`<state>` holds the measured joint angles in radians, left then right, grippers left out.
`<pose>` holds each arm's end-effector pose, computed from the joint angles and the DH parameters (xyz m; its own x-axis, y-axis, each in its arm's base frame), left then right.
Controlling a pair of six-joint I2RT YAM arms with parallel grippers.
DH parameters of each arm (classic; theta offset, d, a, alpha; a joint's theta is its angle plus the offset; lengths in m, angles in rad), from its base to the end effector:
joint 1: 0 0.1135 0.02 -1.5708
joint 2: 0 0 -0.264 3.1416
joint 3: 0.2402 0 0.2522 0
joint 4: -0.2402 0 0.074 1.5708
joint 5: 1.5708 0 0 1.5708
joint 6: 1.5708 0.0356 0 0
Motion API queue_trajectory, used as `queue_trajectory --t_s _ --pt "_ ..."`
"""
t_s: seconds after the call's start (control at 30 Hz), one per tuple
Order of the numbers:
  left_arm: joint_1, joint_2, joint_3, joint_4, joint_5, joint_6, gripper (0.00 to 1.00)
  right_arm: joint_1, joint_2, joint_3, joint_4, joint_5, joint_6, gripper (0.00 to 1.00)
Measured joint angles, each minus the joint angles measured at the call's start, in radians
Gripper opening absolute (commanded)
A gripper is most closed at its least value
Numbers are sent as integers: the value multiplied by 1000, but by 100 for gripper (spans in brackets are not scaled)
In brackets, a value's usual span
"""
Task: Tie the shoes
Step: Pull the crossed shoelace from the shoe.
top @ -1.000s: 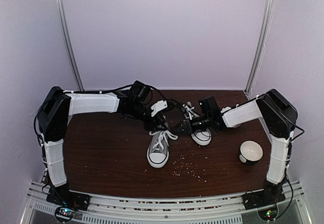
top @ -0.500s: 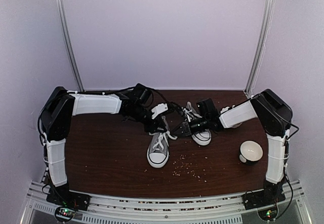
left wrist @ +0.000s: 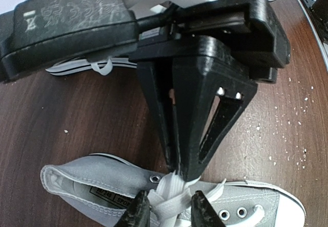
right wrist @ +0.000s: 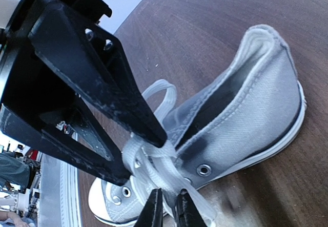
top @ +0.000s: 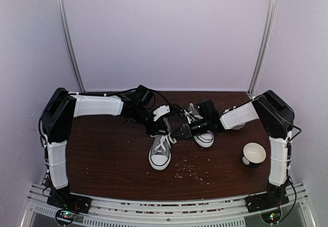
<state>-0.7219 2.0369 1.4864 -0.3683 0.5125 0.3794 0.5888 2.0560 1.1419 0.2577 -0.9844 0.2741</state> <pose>0.3206 -0.3055 0.1888 -0.2582 0.6574 -0.7080 0.9634 0.2304 -0.1373 0.3282 0.2548 0.1325 -0.7203 -0.3009 -0.6250 -0.6867 0.1820 0.7038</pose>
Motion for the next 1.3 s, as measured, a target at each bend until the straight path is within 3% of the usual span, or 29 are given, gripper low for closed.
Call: queue_trajectory --t_s 0.23,0.67,0.83,1.13,1.3 --pt "0 0 0 0 0 0 36 5 0 7 -39 -10 -23 0" --pt "0 0 16 1 4 -1 38 5 -67 7 -171 6 -97 0" --pt "-2 17 29 -1 5 2 26 5 -100 2 -212 19 -114 0" --pt "-2 50 18 4 9 5 18 5 -201 -74 -274 48 -122 0" --pt "2 50 5 10 13 5 21 8 -245 -105 -297 59 -122 0"
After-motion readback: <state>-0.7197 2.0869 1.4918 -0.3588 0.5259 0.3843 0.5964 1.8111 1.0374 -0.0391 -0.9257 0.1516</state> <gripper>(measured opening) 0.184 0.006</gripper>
